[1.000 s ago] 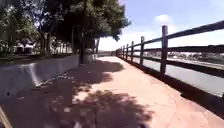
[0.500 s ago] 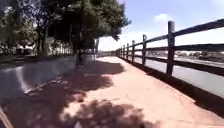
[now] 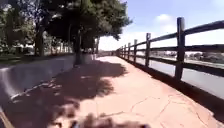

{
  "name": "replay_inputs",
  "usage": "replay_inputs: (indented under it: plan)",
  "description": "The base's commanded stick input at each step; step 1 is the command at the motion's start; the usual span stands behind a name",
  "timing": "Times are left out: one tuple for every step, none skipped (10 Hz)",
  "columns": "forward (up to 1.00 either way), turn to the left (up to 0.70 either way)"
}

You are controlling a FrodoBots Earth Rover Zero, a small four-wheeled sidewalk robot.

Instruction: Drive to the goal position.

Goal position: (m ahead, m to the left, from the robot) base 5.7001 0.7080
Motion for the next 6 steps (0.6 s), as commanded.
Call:
replay_inputs:
  plan:
    - [0.70, 0.00]
    - [0.70, 0.00]
    - [0.70, 0.00]
    - [0.70, 0.00]
    - [0.70, 0.00]
    - [0.70, 0.00]
